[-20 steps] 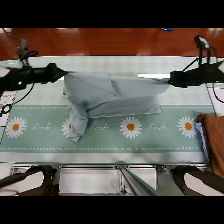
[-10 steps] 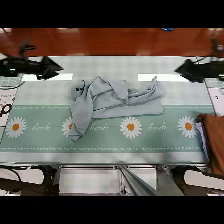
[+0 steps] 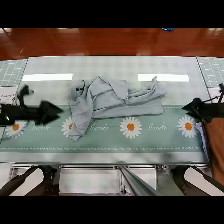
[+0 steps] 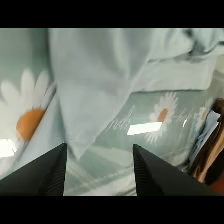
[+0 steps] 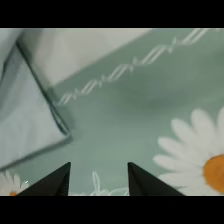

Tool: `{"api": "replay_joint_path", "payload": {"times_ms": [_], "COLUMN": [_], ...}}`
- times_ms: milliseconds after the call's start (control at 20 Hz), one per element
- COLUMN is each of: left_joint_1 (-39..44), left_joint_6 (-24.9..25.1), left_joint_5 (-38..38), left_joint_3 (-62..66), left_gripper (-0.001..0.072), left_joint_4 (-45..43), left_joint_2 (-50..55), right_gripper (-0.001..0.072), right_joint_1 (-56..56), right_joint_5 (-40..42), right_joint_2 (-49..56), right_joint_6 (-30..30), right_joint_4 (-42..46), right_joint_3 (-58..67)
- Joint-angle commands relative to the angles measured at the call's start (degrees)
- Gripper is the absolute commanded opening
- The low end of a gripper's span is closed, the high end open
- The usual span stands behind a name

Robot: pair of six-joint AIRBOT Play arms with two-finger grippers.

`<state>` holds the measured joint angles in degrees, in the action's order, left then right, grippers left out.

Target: Fold the shirts.

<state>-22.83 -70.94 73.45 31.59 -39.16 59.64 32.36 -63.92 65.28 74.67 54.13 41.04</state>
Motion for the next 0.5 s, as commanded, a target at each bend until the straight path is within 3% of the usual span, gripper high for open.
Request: {"api": "replay_joint_path", "payload": {"times_ms": [0,450], "left_joint_1": [0.4,14.3], "left_joint_6": [-0.9,0.0], "left_joint_5": [-2.1,-16.8], "left_joint_3": [-13.2,-15.2], "left_gripper": [0.0505,0.0504], "left_joint_4": [1.7,10.5], "left_joint_2": [-5.2,0.4], "right_gripper": [0.0412,0.0412], "right_joint_1": [0.7,0.7], "right_joint_5": [-3.1,-3.4], "right_joint_2": [-1.3,-1.3], "right_joint_6": [-5.4,-7.8], "right_joint_4": [-5.3,-9.0], "right_joint_3": [-5.3,-5.3]}}
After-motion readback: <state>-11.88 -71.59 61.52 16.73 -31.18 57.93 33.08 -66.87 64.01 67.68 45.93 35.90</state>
